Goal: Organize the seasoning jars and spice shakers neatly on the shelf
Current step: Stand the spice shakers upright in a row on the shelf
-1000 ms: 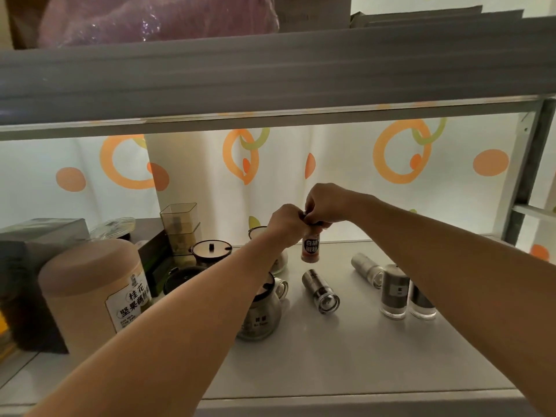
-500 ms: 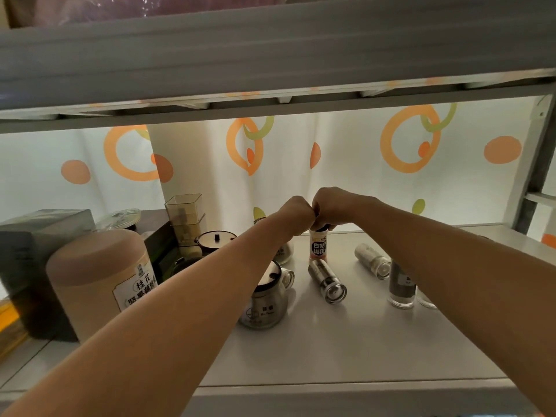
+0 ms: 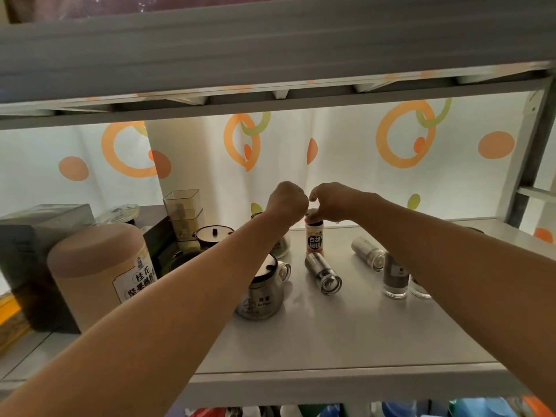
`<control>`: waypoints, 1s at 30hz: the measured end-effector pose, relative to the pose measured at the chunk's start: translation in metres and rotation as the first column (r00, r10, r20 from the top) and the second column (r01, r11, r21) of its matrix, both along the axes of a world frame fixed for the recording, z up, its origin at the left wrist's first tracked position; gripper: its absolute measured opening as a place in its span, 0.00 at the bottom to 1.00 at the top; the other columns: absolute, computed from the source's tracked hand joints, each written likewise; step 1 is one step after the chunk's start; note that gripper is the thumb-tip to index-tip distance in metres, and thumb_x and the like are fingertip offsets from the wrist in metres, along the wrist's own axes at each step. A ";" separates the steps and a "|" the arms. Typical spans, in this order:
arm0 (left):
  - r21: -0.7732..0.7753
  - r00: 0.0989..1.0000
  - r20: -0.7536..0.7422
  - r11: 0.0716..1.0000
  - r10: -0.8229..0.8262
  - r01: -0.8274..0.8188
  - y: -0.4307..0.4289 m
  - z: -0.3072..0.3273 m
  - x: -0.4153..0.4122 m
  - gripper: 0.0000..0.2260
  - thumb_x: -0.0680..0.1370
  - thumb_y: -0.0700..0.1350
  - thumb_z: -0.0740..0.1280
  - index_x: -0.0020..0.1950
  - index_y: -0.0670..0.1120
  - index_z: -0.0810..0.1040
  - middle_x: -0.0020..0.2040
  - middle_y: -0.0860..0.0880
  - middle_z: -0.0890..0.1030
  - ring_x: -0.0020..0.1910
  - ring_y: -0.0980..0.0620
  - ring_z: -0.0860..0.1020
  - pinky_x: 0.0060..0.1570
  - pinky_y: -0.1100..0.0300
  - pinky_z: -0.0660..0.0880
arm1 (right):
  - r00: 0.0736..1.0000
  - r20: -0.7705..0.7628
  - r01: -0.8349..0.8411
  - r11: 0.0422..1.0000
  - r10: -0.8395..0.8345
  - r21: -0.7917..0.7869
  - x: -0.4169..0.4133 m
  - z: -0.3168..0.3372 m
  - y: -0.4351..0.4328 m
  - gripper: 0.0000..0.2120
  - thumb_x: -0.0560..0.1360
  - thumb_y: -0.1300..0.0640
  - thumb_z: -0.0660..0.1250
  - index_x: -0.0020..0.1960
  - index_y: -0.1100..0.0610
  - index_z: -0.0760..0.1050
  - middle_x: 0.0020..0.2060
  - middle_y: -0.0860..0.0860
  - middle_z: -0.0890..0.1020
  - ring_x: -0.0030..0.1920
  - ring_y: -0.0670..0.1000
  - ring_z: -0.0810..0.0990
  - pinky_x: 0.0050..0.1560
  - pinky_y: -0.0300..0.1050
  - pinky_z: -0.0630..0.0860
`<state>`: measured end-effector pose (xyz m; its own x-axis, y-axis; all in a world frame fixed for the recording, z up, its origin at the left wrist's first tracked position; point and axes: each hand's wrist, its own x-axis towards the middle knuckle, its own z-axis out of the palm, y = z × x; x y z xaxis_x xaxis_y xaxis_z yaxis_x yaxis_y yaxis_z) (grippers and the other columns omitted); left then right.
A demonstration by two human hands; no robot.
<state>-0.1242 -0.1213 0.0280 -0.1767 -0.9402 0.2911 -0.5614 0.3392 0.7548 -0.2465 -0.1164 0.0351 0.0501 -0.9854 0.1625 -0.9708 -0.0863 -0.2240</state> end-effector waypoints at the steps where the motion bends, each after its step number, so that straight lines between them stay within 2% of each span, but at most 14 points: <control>1: -0.032 1.000 -0.026 0.999 0.008 -0.009 0.004 0.002 0.002 0.12 0.75 0.32 0.57 0.46 0.39 0.80 0.41 0.44 0.76 0.41 0.47 0.73 0.44 0.55 0.72 | 0.999 -0.042 -0.009 0.997 0.006 -0.080 0.000 0.003 0.003 0.26 0.73 0.49 0.72 0.66 0.59 0.72 0.53 0.54 0.81 0.51 0.54 0.80 0.51 0.45 0.76; 3: -0.038 0.998 -0.055 0.999 0.001 -0.003 0.006 0.004 0.008 0.12 0.75 0.33 0.58 0.47 0.39 0.81 0.42 0.43 0.77 0.43 0.46 0.74 0.45 0.55 0.72 | 0.999 0.004 -0.039 0.971 0.041 -0.234 0.004 0.009 0.011 0.21 0.73 0.50 0.71 0.61 0.60 0.76 0.55 0.55 0.81 0.55 0.54 0.79 0.55 0.46 0.74; 5: 0.013 0.998 -0.055 1.000 0.013 -0.012 0.007 0.005 0.012 0.11 0.74 0.36 0.61 0.49 0.37 0.82 0.42 0.40 0.80 0.41 0.46 0.76 0.44 0.53 0.76 | 0.988 0.118 -0.059 0.942 0.104 -0.330 0.014 0.014 0.021 0.14 0.74 0.52 0.70 0.53 0.62 0.80 0.48 0.55 0.84 0.49 0.53 0.81 0.53 0.48 0.77; 7: 0.063 0.999 -0.011 0.997 0.045 -0.044 0.009 0.004 0.017 0.10 0.74 0.39 0.63 0.51 0.37 0.80 0.46 0.38 0.83 0.43 0.45 0.80 0.51 0.50 0.79 | 0.978 0.161 -0.074 0.941 0.134 -0.331 0.026 0.012 0.029 0.11 0.73 0.55 0.69 0.48 0.63 0.82 0.44 0.56 0.85 0.46 0.54 0.82 0.51 0.49 0.79; 10: 0.114 0.993 0.107 0.992 0.047 -0.059 0.013 0.002 0.029 0.08 0.74 0.37 0.64 0.49 0.35 0.78 0.44 0.39 0.83 0.44 0.45 0.83 0.52 0.50 0.80 | 0.979 0.171 -0.073 0.971 0.113 -0.227 0.037 0.000 0.036 0.10 0.71 0.57 0.72 0.47 0.63 0.82 0.42 0.57 0.85 0.42 0.53 0.82 0.47 0.48 0.79; 13: 0.102 0.979 0.203 0.994 0.017 -0.039 0.014 0.004 0.039 0.04 0.73 0.34 0.62 0.42 0.35 0.76 0.40 0.39 0.78 0.41 0.44 0.78 0.44 0.53 0.77 | 0.961 0.272 -0.045 0.999 0.051 -0.028 0.045 -0.014 0.034 0.10 0.70 0.58 0.74 0.45 0.66 0.82 0.40 0.59 0.86 0.37 0.53 0.83 0.45 0.46 0.81; 15: 0.057 0.958 0.283 0.997 0.039 -0.058 0.017 0.007 0.044 0.08 0.73 0.34 0.60 0.33 0.39 0.70 0.33 0.43 0.72 0.35 0.45 0.73 0.36 0.57 0.73 | 0.945 0.326 -0.043 0.996 0.016 0.076 0.052 -0.025 0.033 0.11 0.70 0.58 0.74 0.44 0.67 0.82 0.40 0.59 0.86 0.36 0.54 0.83 0.48 0.48 0.81; 17: 0.022 0.931 0.362 0.998 0.043 -0.054 0.023 0.008 0.047 0.13 0.71 0.33 0.59 0.29 0.42 0.62 0.29 0.46 0.64 0.29 0.49 0.65 0.28 0.60 0.63 | 0.945 0.327 -0.031 0.991 -0.013 0.130 0.058 -0.036 0.032 0.12 0.70 0.58 0.74 0.45 0.67 0.81 0.38 0.59 0.85 0.35 0.53 0.82 0.48 0.47 0.81; 20: 0.065 0.913 0.407 0.996 0.023 -0.054 0.023 0.002 0.049 0.13 0.73 0.33 0.61 0.30 0.42 0.63 0.30 0.47 0.64 0.29 0.52 0.63 0.28 0.61 0.60 | 0.952 0.304 -0.017 0.985 -0.036 0.170 0.063 -0.046 0.028 0.10 0.71 0.57 0.74 0.40 0.64 0.79 0.33 0.55 0.82 0.34 0.52 0.80 0.42 0.45 0.81; 21: 0.094 0.917 0.398 0.994 0.012 -0.054 0.020 0.001 0.050 0.11 0.74 0.34 0.61 0.31 0.41 0.67 0.32 0.47 0.66 0.30 0.51 0.65 0.29 0.61 0.62 | 0.958 0.283 -0.013 0.985 -0.038 0.175 0.064 -0.047 0.027 0.10 0.70 0.57 0.74 0.37 0.62 0.77 0.32 0.54 0.81 0.33 0.51 0.80 0.39 0.43 0.80; 23: 0.160 0.941 0.338 0.987 -0.026 -0.031 0.016 -0.001 0.050 0.06 0.76 0.35 0.61 0.40 0.37 0.76 0.38 0.44 0.76 0.34 0.49 0.73 0.34 0.59 0.72 | 0.967 0.251 0.002 0.984 -0.047 0.178 0.067 -0.049 0.024 0.11 0.71 0.57 0.74 0.34 0.58 0.74 0.30 0.51 0.79 0.31 0.49 0.79 0.34 0.38 0.77; 25: 0.211 0.963 0.265 0.977 -0.057 0.000 0.015 -0.003 0.049 0.06 0.77 0.36 0.62 0.48 0.36 0.78 0.45 0.41 0.80 0.41 0.45 0.79 0.46 0.55 0.79 | 0.980 0.196 0.004 0.985 -0.038 0.171 0.072 -0.049 0.025 0.11 0.72 0.56 0.72 0.35 0.56 0.72 0.30 0.50 0.78 0.30 0.46 0.77 0.32 0.37 0.76; 27: 0.204 0.971 0.235 0.979 -0.046 -0.003 0.013 -0.007 0.050 0.09 0.76 0.35 0.62 0.50 0.33 0.80 0.50 0.39 0.82 0.49 0.41 0.81 0.56 0.50 0.79 | 0.991 0.136 -0.001 0.986 -0.022 0.166 0.074 -0.051 0.026 0.12 0.73 0.56 0.70 0.35 0.54 0.69 0.30 0.49 0.76 0.29 0.45 0.75 0.28 0.35 0.73; 30: 0.195 0.978 0.205 0.981 -0.031 -0.010 0.010 -0.013 0.051 0.11 0.76 0.35 0.62 0.53 0.34 0.80 0.54 0.39 0.82 0.51 0.43 0.80 0.58 0.48 0.77 | 0.991 0.132 -0.041 0.987 0.021 0.156 0.073 -0.055 0.022 0.15 0.74 0.58 0.69 0.33 0.51 0.65 0.31 0.48 0.73 0.29 0.45 0.71 0.29 0.36 0.68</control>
<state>-0.0734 -0.1110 0.0153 -0.2242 -0.9727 0.0602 -0.7088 0.2051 0.6750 -0.1736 -0.0942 -0.0203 0.0698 -0.9975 0.0121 -0.9299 -0.0694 -0.3611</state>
